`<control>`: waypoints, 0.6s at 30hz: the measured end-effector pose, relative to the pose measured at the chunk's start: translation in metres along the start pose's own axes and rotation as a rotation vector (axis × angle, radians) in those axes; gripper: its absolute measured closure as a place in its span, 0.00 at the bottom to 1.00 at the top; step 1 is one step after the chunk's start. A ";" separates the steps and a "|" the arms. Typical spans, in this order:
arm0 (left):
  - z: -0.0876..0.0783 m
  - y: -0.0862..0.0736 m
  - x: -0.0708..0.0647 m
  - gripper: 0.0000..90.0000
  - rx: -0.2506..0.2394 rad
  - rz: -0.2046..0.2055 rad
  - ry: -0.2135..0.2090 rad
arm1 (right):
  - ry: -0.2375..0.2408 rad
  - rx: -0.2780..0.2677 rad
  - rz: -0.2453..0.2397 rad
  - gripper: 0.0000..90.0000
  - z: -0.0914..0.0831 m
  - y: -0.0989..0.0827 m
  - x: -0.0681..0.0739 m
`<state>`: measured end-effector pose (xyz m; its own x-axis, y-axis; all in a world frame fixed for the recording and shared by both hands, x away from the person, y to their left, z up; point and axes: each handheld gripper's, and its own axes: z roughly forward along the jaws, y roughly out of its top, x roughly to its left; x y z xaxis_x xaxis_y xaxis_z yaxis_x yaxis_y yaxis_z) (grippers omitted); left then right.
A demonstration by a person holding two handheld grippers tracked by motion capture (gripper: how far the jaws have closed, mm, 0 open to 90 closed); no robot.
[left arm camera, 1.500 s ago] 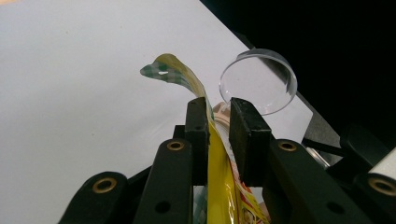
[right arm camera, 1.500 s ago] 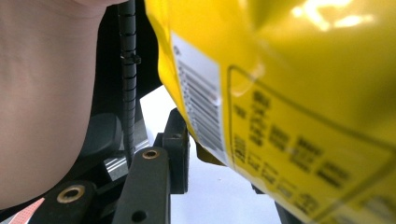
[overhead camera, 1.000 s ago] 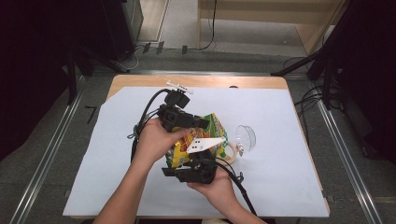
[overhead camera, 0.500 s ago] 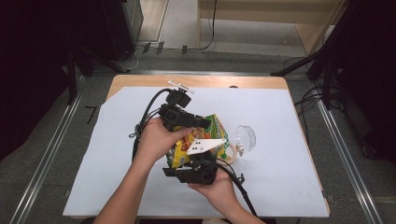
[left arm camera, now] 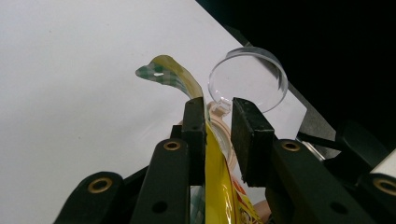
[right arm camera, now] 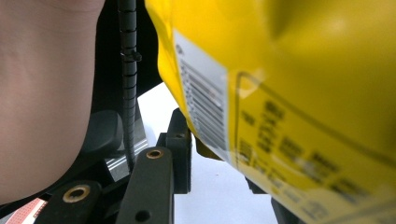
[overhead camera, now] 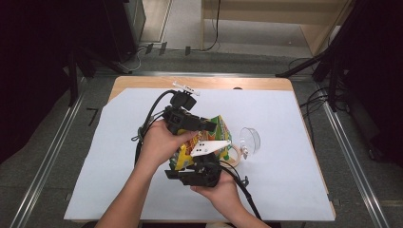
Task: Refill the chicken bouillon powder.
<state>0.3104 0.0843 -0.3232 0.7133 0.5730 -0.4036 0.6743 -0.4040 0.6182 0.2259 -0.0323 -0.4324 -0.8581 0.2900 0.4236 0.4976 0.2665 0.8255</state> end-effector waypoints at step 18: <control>0.007 0.000 0.008 0.85 0.015 -0.021 -0.040 | -0.003 0.005 0.005 0.77 0.001 -0.004 0.002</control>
<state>0.3175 0.0833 -0.3309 0.7056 0.5527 -0.4434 0.6921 -0.4032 0.5988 0.2222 -0.0315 -0.4356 -0.8551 0.2944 0.4268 0.5028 0.2697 0.8213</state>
